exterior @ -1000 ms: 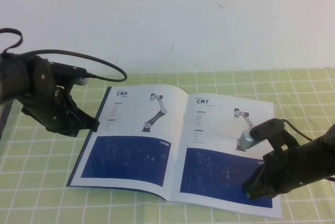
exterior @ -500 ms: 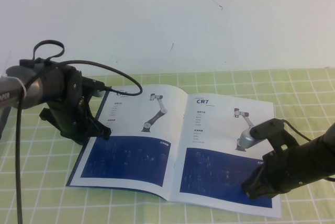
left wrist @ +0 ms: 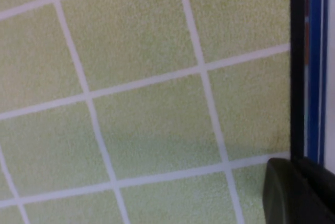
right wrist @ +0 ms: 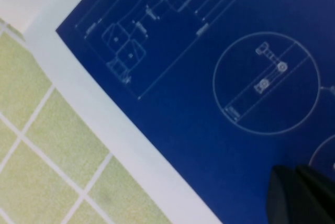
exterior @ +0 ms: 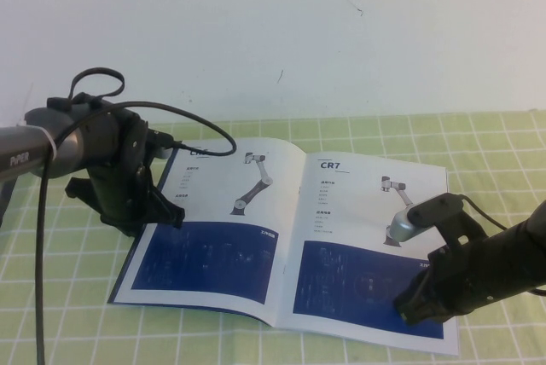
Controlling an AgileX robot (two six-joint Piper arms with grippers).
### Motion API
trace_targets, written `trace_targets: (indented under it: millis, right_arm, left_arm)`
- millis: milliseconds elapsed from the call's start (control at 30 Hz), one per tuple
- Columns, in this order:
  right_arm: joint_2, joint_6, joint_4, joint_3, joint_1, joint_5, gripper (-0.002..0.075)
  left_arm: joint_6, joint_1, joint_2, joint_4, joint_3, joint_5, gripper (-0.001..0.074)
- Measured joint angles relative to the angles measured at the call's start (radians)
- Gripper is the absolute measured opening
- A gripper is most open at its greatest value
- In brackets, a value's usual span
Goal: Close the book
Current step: 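Close the open booklet and leave it lying on the table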
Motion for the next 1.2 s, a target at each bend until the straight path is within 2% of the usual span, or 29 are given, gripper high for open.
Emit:
trace_targets:
  millis: [400,700,833,1067,1200]
  right_arm:
    - [0.000,0.000,0.000,0.000,0.000,0.000,-0.0003]
    - [0.000,0.000,0.000,0.000,0.000,0.000,-0.0003]
    - [0.007,0.000,0.000,-0.002,0.000,0.000,-0.0003]
    - [0.029,0.001,0.000,-0.012,0.000,0.012,-0.0003]
    - [0.021,0.004,0.000,-0.018,0.000,0.010,-0.0003]
  left_arm:
    - [0.004,0.004,0.023,-0.021,-0.055,0.070,-0.0004]
    - [0.127,-0.009,0.024,-0.181,-0.061,0.070,-0.0004]
    - [0.242,-0.040,0.024,-0.374,-0.066,0.068,-0.0004]
    - [0.549,-0.074,0.044,-0.881,-0.066,0.080,-0.0004]
    - [0.754,-0.076,0.044,-1.149,-0.088,0.146,-0.0004]
